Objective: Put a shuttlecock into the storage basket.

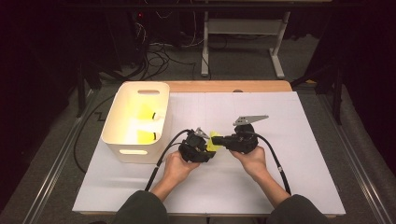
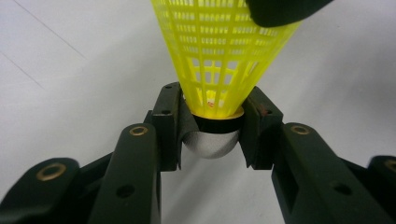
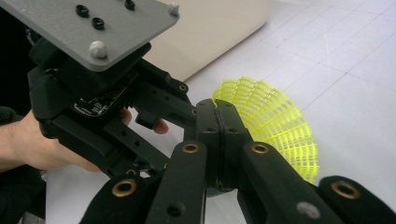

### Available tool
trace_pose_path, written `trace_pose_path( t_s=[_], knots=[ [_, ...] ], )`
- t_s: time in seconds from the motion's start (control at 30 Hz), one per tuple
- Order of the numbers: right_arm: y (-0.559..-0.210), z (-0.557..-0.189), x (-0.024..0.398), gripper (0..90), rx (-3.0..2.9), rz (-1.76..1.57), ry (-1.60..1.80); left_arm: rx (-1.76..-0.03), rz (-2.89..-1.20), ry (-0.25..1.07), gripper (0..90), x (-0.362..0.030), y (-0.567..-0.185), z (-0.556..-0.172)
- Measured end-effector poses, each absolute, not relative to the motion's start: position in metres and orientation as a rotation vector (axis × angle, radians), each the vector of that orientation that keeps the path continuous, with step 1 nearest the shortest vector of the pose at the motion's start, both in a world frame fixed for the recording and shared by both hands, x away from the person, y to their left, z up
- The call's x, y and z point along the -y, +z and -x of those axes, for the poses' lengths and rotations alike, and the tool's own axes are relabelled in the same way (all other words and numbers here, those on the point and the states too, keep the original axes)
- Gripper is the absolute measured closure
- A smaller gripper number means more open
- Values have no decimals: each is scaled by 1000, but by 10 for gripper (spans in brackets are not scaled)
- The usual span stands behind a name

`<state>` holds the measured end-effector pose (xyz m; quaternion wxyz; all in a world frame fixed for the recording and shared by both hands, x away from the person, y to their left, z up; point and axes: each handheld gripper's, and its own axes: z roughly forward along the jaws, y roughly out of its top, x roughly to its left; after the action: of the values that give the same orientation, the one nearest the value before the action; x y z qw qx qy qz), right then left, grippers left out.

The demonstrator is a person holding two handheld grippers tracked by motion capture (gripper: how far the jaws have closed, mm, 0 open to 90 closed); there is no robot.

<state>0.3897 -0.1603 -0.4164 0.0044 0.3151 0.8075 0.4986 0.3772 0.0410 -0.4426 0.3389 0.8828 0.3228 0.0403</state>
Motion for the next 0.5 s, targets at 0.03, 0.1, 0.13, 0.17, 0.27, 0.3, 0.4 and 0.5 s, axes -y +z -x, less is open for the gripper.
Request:
trace_pose_path(
  t_s=[0.03,0.1,0.13,0.17,0.27,0.3,0.4,0.5],
  knots=[
    [-416,-390,161,900,-2530,-997,1559,-842,-2301,103,641,-41,-442,-377],
    [-416,-390,161,900,-2528,-995,1549,-840,-2314,105,643,-40,-441,-377],
    [-416,-390,162,900,-2529,-996,1547,-842,-2314,111,643,-39,-441,-377],
    [-416,-390,162,899,-2525,-1001,1546,-843,-2316,116,644,-38,-439,-377],
    [-414,-391,164,896,-2512,-1006,1553,-844,-2320,128,645,-37,-436,-376],
    [-414,-391,165,895,-2509,-1007,1552,-842,-2325,130,645,-37,-435,-376],
    [-414,-391,166,883,-2506,-1012,1544,-848,-2336,133,646,-35,-434,-377],
    [-414,-391,166,853,-2502,-1016,1523,-856,-2345,125,646,-33,-435,-377]
  ],
)
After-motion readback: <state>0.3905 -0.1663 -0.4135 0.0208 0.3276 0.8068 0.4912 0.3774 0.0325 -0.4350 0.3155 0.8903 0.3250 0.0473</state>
